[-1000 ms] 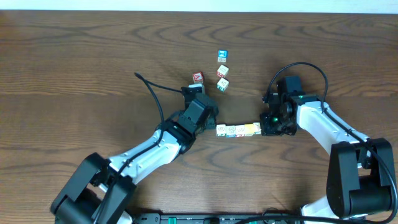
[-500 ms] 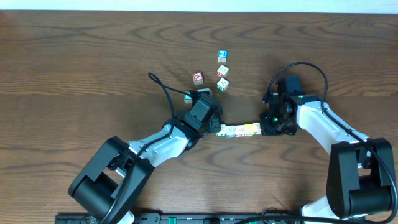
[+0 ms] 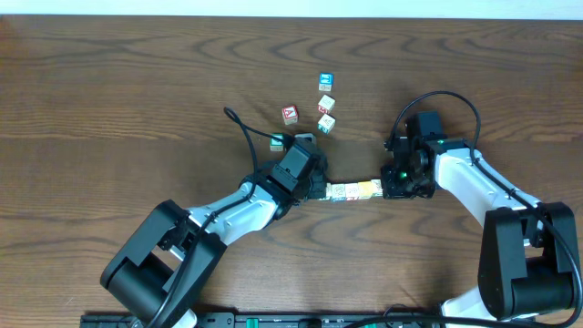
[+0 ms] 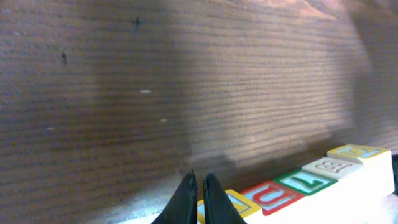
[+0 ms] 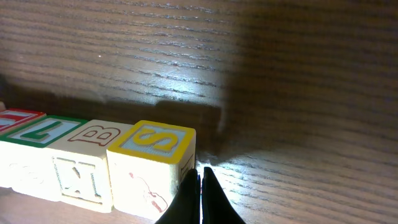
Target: Lift 5 blocks
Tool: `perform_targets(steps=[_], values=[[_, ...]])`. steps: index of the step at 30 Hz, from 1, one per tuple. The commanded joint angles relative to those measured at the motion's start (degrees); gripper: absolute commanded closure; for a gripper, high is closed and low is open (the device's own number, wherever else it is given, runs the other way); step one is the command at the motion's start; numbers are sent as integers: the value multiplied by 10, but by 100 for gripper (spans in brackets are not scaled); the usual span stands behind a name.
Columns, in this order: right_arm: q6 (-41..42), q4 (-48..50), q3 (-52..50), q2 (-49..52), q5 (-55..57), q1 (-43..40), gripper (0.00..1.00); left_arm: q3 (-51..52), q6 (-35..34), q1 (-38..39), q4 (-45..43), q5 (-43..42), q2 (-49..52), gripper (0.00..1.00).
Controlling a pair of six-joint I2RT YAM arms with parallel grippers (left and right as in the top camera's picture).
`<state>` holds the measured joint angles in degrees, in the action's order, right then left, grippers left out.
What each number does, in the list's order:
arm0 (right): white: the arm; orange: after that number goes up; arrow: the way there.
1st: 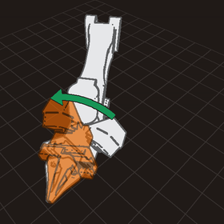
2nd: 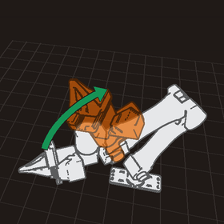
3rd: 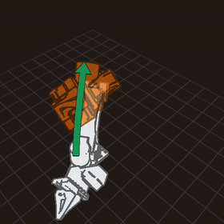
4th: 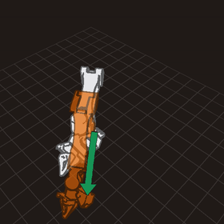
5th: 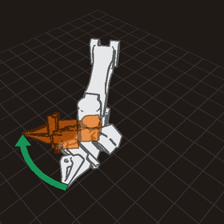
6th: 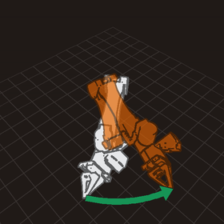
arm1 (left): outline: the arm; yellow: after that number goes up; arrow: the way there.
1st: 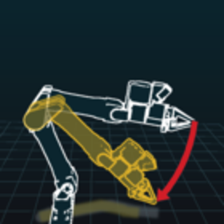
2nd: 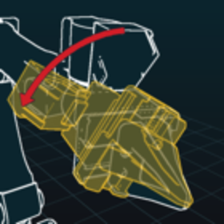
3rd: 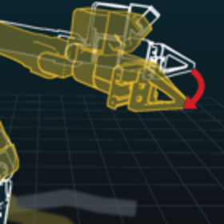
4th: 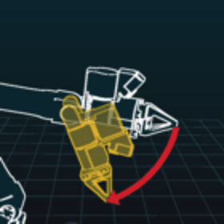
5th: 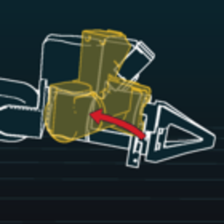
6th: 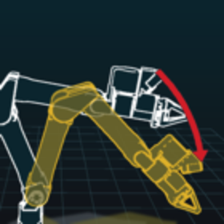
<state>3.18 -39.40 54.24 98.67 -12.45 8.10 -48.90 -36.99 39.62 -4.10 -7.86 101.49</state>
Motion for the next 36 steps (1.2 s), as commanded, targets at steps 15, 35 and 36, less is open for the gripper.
perform_targets(steps=[15,35,36], values=[[-7,0,-2,1,-3,6,99,-13,14,-7,6,40,0,93],[-7,-5,-2,1,-2,6,99,-13,29,-59,141,-113,0,93],[-7,-5,-2,1,-4,6,99,-13,29,-59,141,-131,0,93]])
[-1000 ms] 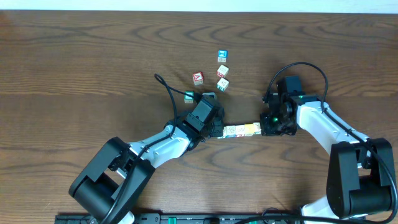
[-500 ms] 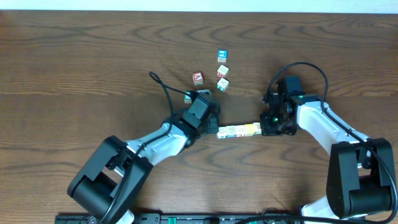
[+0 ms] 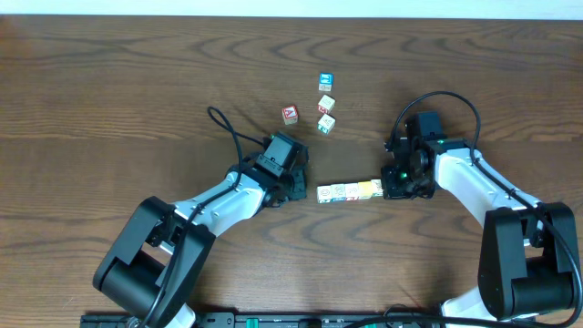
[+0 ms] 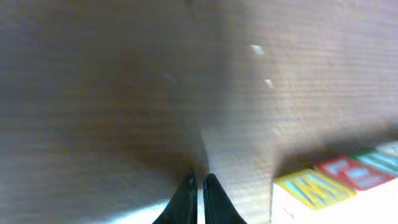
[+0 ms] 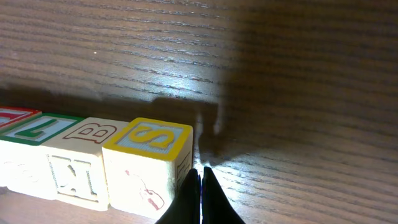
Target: Lift 5 blocks
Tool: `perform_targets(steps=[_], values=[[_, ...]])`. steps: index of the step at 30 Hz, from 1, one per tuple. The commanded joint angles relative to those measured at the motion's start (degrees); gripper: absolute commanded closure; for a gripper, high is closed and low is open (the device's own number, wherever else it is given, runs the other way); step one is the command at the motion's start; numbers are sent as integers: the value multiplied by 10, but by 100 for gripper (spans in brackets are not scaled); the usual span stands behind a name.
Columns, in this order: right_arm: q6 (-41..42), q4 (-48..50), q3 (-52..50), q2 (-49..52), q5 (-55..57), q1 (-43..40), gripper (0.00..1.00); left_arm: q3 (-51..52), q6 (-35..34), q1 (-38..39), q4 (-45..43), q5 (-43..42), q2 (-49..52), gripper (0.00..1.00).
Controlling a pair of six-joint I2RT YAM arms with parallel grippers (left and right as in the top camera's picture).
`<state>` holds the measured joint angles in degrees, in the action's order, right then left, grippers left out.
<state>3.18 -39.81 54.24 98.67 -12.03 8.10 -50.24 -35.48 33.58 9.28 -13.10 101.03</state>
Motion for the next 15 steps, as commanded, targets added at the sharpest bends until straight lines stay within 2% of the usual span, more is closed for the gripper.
perform_targets(steps=[1,15], values=[[-7,-1,-2,1,-14,6,99,0,14,1,5,-90,4,93],[-7,0,-2,1,-33,13,99,0,7,1,-8,-150,4,93]])
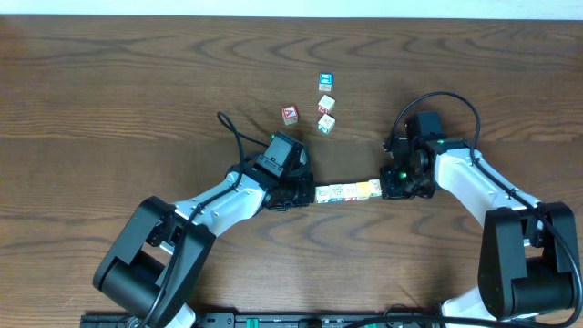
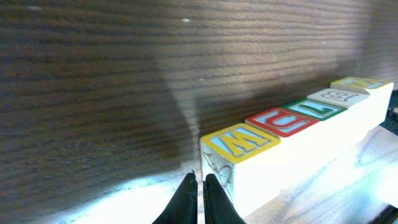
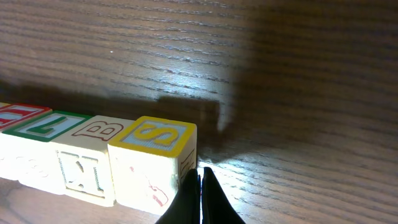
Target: Lift 5 blocks
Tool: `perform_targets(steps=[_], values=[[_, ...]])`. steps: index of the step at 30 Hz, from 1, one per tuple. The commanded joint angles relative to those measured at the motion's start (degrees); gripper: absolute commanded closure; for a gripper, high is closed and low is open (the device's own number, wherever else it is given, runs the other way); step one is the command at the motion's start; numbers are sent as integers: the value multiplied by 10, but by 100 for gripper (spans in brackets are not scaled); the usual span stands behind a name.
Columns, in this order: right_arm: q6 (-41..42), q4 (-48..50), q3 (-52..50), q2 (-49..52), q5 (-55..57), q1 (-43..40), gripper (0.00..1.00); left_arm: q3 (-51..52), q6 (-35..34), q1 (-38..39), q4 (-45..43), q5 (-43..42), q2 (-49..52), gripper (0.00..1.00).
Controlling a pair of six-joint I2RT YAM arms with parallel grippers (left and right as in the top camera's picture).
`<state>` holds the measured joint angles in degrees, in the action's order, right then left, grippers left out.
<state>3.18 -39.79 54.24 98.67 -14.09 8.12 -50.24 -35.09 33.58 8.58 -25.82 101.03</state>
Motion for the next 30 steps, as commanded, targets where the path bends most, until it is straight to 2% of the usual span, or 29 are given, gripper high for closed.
perform_targets(steps=[1,30], values=[[-7,-1,-2,1,-13,14,99,0,3,1,-1,-23,4,93],[-7,-3,-2,1,-75,25,99,0,-20,23,-23,-20,4,92]])
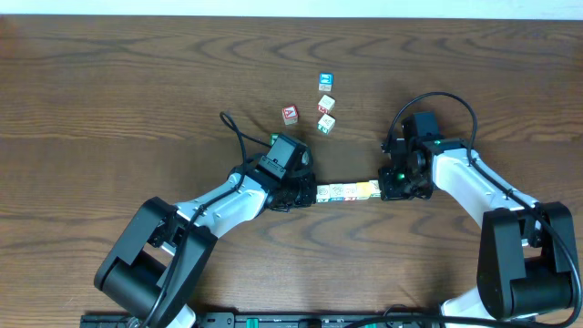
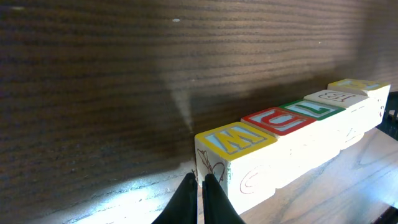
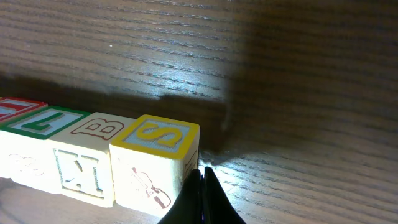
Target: Lift 5 blocks
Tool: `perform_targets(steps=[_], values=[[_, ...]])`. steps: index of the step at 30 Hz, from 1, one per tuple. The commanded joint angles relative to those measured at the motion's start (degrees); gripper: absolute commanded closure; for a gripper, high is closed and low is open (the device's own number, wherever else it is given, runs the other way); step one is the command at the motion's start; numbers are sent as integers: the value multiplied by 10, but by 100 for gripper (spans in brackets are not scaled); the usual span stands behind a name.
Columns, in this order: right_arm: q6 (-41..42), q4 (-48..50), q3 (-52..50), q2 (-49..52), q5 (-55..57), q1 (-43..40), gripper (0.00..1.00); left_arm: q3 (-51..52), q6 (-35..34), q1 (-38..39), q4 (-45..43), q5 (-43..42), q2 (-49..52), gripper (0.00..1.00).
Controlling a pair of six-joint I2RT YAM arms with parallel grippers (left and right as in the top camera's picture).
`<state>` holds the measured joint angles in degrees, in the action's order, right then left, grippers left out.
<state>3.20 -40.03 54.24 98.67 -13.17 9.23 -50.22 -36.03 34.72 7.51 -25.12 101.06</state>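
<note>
A straight row of several lettered blocks (image 1: 348, 190) lies on the wood table between my two grippers. In the left wrist view the yellow W block (image 2: 236, 140) is the near end. My left gripper (image 2: 199, 182) is shut, with its tips against that block's end face. In the right wrist view the yellow S block (image 3: 163, 138) ends the row. My right gripper (image 3: 203, 179) is shut and presses on its side. In the overhead view the left gripper (image 1: 308, 194) and the right gripper (image 1: 384, 189) bracket the row. Whether the row is off the table cannot be told.
Loose blocks lie beyond the row: a red one (image 1: 290, 114), a blue one (image 1: 325, 82) and two pale ones (image 1: 326, 103) (image 1: 325, 123). Both arms reach in from the near edge, with cables looping above each wrist.
My left gripper has edged right, so its shut tips now touch the W block's end face. The right gripper stays shut against the S block.
First my left gripper sat shut at the row's left end, with the right gripper shut at the S end. Then the left one stood back to the left, clear of the row. After that it was near the W block, and now it touches it.
</note>
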Motion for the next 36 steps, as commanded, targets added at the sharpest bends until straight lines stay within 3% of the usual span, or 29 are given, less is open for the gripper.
perform_targets(steps=[1,19,36], values=[[-7,0,-2,1,-84,14,99,0,-11,11,-12,-27,4,93],[-7,-7,-2,1,-34,14,99,0,-18,11,-6,49,4,92],[2,-5,-2,1,-107,14,99,0,-22,47,-29,48,4,93]])
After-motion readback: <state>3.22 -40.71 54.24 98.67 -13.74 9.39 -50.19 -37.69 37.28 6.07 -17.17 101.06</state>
